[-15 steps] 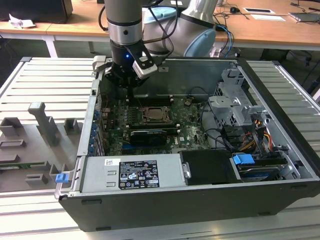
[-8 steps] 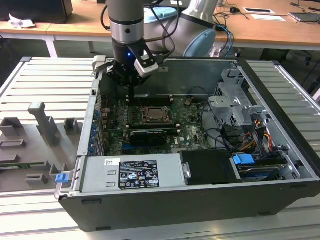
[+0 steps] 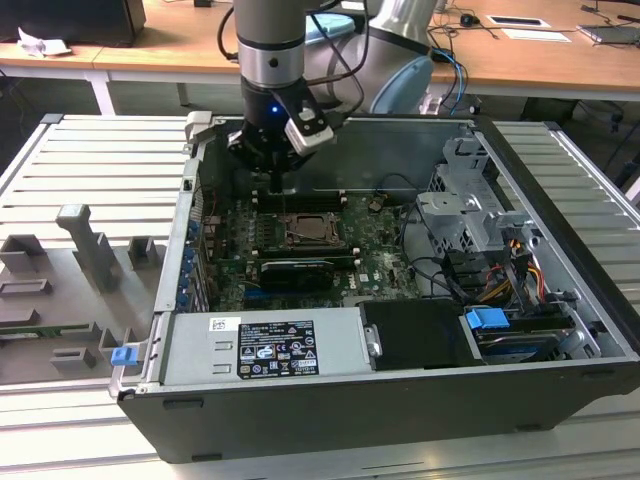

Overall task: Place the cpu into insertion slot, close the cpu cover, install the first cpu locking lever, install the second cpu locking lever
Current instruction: 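Install the first cpu locking lever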

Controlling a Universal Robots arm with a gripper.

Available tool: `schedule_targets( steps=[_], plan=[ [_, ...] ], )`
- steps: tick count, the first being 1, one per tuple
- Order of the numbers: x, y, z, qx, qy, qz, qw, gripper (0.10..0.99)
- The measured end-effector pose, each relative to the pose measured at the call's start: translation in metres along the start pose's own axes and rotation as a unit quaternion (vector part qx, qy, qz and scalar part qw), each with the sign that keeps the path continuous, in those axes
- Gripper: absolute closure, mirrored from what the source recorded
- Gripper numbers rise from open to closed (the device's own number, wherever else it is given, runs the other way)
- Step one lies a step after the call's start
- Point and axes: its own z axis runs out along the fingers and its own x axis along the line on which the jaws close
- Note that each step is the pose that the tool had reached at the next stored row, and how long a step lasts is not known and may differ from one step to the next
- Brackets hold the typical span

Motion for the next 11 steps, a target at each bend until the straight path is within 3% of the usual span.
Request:
schedule_targets(
  steps=[11],
  plan=[
    [-0.016, -0.0008, 0.0039, 0.0, 0.0, 0.002, 1.0, 0.98]
  ],
)
